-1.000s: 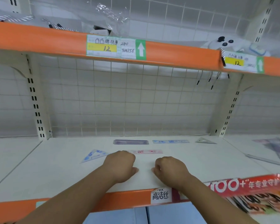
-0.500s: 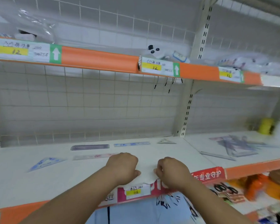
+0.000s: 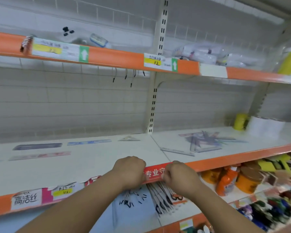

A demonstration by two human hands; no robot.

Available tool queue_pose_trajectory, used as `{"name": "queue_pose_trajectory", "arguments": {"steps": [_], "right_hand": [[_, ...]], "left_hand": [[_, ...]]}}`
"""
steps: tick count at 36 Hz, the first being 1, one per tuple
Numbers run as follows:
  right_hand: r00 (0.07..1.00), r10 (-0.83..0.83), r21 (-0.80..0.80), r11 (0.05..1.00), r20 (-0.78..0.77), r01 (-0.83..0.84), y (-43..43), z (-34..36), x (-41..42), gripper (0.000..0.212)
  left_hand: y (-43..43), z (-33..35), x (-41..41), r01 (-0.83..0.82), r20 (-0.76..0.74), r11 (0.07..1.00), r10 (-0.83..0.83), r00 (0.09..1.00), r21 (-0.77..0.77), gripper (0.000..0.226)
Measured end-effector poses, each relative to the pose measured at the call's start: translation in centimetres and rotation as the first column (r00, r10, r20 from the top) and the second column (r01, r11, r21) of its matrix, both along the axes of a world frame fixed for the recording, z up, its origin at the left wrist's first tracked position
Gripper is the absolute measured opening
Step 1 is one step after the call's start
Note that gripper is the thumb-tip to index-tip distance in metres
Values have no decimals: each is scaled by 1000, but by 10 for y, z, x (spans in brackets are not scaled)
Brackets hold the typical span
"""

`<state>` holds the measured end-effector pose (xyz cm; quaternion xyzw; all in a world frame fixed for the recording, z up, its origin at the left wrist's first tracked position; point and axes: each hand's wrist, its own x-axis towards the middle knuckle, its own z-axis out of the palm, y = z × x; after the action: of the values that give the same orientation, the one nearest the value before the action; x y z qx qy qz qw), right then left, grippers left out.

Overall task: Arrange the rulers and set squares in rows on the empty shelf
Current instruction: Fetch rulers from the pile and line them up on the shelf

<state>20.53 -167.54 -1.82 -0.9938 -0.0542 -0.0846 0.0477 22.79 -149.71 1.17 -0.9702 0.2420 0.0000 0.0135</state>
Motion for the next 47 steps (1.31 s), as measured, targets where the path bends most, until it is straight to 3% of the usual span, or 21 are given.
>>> {"name": "queue_pose_trajectory", "arguments": {"steps": [10,22,33,40,47], "right_hand": [[997,-71,24,997,-23,71,-82,-7,1,22],[969,-242,-12,970,-42,242,-173,3,62,22],[937,-343,-27,939,-70,342,-242,4,110,17],[946,-318,0,948,-65,318,-281,-5,139,21],[965,-250,14,968,-74,252,-328,-14,177,16]], "left_hand": [[-79,-6,23,98,15,994,-99,995,49,28],[-164,-9,120,199,-10,980,-198,980,12,39],[-230,-6,182,256,7,967,-256,967,16,21],[-263,-17,202,250,-34,968,-249,968,19,36],[-301,-19,214,142,-83,989,-140,987,27,36]]}}
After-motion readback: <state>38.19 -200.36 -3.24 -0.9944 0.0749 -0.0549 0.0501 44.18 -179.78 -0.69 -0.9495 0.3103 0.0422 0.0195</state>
